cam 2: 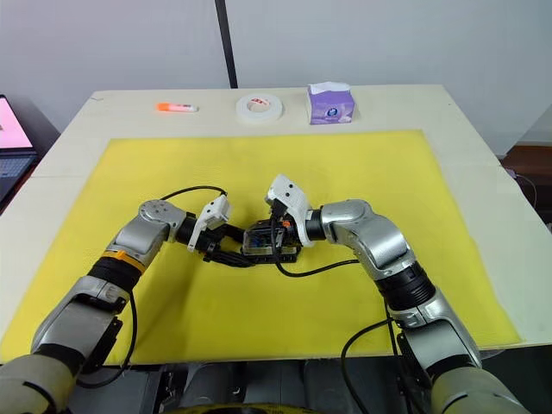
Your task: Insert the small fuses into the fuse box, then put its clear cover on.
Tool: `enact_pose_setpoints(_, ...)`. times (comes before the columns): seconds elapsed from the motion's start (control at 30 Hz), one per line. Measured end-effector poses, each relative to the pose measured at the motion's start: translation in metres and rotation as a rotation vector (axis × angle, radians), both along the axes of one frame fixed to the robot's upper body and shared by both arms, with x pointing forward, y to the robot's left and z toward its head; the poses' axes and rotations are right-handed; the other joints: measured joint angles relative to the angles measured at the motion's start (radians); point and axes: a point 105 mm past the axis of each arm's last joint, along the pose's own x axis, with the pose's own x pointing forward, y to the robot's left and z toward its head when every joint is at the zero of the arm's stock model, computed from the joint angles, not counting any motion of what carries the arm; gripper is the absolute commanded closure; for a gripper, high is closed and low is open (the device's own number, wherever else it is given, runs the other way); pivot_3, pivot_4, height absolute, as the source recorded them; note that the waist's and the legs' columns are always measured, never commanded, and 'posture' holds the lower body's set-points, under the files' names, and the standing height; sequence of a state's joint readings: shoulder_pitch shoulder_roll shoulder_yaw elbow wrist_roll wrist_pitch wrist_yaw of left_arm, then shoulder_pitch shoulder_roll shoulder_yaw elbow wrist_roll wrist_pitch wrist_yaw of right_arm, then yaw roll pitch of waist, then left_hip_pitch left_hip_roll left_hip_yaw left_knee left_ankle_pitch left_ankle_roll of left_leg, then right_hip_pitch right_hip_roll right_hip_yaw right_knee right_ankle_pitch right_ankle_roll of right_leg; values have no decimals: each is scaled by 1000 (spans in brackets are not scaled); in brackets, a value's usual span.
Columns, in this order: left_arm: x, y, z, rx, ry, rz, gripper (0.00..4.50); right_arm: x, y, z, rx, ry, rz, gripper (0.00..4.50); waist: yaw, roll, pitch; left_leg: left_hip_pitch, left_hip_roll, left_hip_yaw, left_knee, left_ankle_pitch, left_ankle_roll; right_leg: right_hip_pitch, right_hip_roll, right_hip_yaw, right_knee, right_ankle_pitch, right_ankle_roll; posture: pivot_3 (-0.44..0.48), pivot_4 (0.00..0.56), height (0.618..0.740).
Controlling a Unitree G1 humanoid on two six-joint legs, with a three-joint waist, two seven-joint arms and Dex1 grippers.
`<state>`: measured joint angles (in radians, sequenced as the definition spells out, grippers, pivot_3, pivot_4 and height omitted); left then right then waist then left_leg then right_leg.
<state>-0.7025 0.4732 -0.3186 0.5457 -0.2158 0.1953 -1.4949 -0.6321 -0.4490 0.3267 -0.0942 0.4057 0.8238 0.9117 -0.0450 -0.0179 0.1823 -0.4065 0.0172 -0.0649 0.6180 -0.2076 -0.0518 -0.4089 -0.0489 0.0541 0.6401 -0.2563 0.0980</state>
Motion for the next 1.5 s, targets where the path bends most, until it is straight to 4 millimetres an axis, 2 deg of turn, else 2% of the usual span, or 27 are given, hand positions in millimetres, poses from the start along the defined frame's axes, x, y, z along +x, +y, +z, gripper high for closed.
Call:
enact_pose_setpoints(0.5, 0, 0, 1, 0, 4, 3, 1852, -6, -11, 7, 75, 12, 13, 4494, 0, 0, -1, -1, 0, 0, -4, 0, 0, 0, 1, -1, -4, 0, 0, 0, 150, 740)
enact_pose_setpoints(0.7, 0, 1, 1, 1, 2, 2, 1852, -14, -16, 8, 82, 25, 35, 4494, 1, 0, -1, -2, 0, -1, -4, 0, 0, -1, 1, -1, -5, 0, 0, 0, 150, 740)
enact_pose_setpoints(1.03, 0, 1, -1, 5, 12, 6, 1852, -17, -19, -9, 71, -10, 29, 4494, 0, -4, -6, 1, 1, -1, -5, 0, 0, 1, 1, -2, -6, 0, -1, 0, 150, 740)
enact_pose_setpoints(1.4, 0, 2, -3, 14, 13, 8, 1852, -16, -18, -11, 68, -42, 33, 4494, 0, -4, -12, 1, 6, -1, -5, 0, 0, 1, 2, -4, -9, 2, -3, 0, 150, 740)
enact_pose_setpoints(1.5, 0, 3, -2, 14, 9, 9, 869, -16, -18, -11, 71, -39, 37, 4500, 1, -4, -12, 1, 7, 0, -5, 0, 0, 1, 2, -5, -10, 2, -4, 0, 150, 740)
